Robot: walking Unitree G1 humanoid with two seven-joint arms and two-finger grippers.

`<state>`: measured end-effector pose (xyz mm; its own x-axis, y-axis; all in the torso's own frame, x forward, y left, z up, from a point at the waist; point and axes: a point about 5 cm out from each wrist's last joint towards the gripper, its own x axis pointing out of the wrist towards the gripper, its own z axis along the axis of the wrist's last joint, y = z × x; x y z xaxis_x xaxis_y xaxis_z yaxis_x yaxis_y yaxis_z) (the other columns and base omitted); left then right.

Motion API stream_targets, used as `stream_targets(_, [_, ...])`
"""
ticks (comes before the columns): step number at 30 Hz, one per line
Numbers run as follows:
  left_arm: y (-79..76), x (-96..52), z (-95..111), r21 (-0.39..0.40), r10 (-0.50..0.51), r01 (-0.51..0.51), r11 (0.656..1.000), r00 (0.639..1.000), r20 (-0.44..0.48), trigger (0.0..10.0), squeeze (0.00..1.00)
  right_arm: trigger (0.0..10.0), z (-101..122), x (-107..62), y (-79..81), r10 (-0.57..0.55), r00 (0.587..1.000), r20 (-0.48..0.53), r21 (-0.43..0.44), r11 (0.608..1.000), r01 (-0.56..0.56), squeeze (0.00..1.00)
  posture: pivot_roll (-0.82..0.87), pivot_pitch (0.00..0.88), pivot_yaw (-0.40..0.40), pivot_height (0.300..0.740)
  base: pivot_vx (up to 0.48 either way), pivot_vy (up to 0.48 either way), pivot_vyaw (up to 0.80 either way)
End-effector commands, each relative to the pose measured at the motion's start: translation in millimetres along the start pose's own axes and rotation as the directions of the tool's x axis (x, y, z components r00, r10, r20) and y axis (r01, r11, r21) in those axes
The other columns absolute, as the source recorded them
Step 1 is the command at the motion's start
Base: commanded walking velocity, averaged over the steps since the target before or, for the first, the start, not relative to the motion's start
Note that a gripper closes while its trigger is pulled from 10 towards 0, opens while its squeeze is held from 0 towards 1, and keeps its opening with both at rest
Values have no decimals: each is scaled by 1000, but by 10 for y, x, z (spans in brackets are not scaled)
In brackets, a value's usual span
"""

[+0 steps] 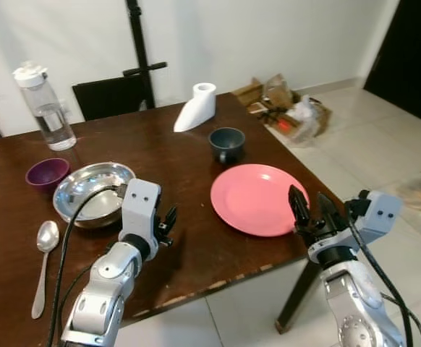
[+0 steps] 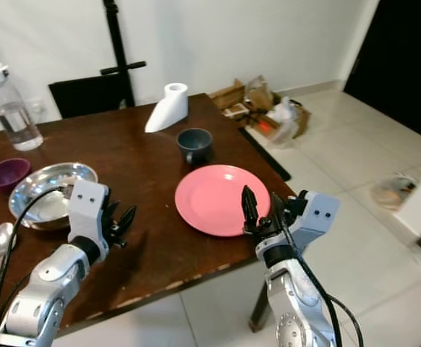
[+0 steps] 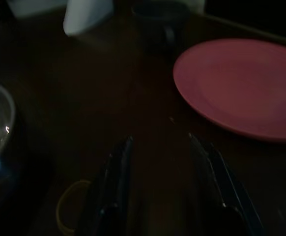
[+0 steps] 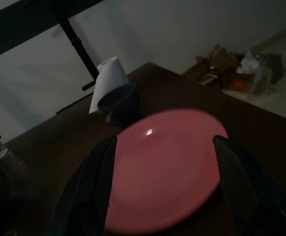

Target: Setting the table

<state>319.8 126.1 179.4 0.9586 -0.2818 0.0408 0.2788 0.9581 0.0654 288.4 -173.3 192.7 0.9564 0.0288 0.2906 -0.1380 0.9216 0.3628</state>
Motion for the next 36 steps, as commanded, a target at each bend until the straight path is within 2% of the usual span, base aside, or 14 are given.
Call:
stream_targets(1, [34, -35, -56, 0, 13, -13, 1000, 1000, -26, 10000, 0, 10000, -71, -26, -21, -15, 999, -33, 3, 1000, 16, 0, 33, 132, 112, 740, -352, 0, 0])
stream_targets(36, [47, -20, -68, 7, 9, -9, 1000, 1000, -26, 10000, 0, 10000, -110, -11, -3, 0, 999, -49, -1, 1000, -1, 0, 31, 107, 117, 740, -353, 0, 0])
